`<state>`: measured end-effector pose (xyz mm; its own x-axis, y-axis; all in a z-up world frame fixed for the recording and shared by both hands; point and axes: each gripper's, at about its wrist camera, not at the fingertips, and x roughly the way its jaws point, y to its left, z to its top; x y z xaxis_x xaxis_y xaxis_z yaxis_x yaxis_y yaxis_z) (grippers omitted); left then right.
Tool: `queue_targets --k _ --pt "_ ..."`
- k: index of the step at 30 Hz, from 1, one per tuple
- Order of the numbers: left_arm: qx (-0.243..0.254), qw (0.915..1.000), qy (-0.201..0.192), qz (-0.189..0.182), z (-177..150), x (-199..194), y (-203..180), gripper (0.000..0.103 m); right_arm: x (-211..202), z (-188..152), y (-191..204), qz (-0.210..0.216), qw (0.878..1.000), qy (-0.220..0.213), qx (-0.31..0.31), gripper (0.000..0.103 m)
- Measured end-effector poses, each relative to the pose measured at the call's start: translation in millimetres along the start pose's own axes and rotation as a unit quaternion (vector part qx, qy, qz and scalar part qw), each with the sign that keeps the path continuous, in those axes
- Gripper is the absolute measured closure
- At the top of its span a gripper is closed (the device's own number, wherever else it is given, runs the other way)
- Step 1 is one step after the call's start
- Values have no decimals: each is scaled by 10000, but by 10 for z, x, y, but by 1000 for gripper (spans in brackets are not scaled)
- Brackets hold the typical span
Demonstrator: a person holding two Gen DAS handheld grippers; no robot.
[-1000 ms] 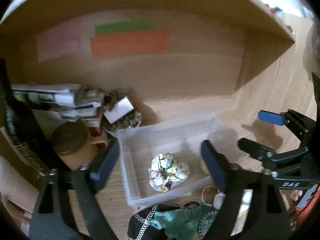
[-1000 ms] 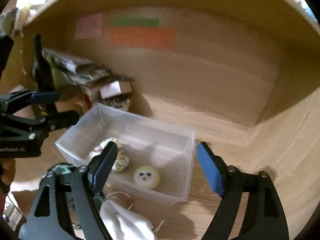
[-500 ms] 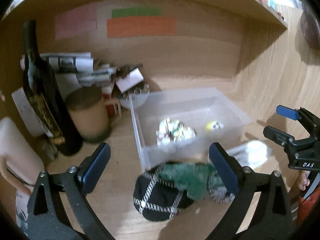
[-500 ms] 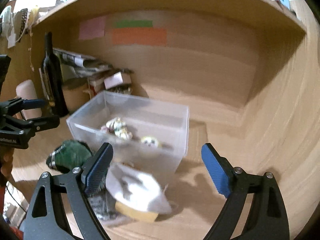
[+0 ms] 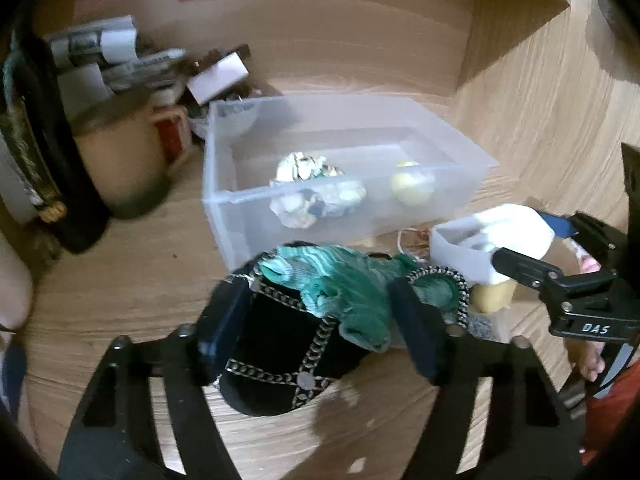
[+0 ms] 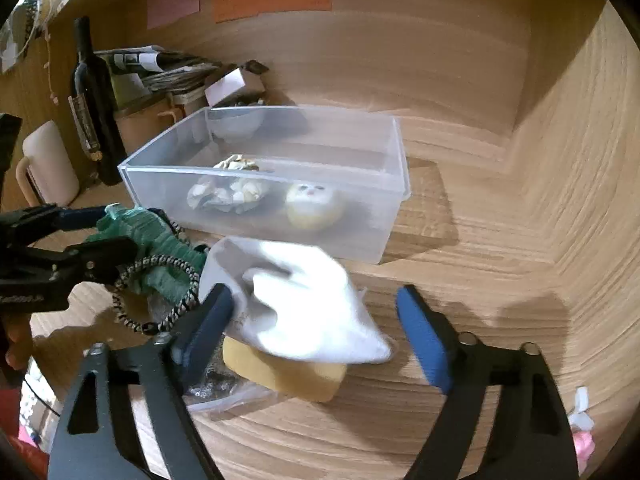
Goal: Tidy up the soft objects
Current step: 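Grasp the white cloth with the right tool while the left tool grasps the green knit toy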
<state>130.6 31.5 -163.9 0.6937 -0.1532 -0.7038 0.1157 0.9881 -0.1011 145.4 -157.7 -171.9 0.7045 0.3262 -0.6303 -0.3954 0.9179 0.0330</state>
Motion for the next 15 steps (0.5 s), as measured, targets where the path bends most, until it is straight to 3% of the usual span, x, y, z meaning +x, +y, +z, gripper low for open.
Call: queue_targets --k 6,7,10,12,15 --pt "-12 9998 19 -218 -16 41 -28 72 8 -18 29 94 9999 39 -55 58" --pt "-6 9998 -1 -220 -21 35 -42 72 11 -17 34 129 9999 46 -59 68" --pt "67 9997 -97 -212 -23 -18 -71 79 1 -11 36 231 9997 18 -81 81" --pt "83 9996 -159 -207 -18 -76 -87 85 -28 -4 24 232 9997 -65 -66 87" --pt "104 9993 -320 -150 23 -176 -96 87 -96 19 6 243 9995 -197 -45 90"
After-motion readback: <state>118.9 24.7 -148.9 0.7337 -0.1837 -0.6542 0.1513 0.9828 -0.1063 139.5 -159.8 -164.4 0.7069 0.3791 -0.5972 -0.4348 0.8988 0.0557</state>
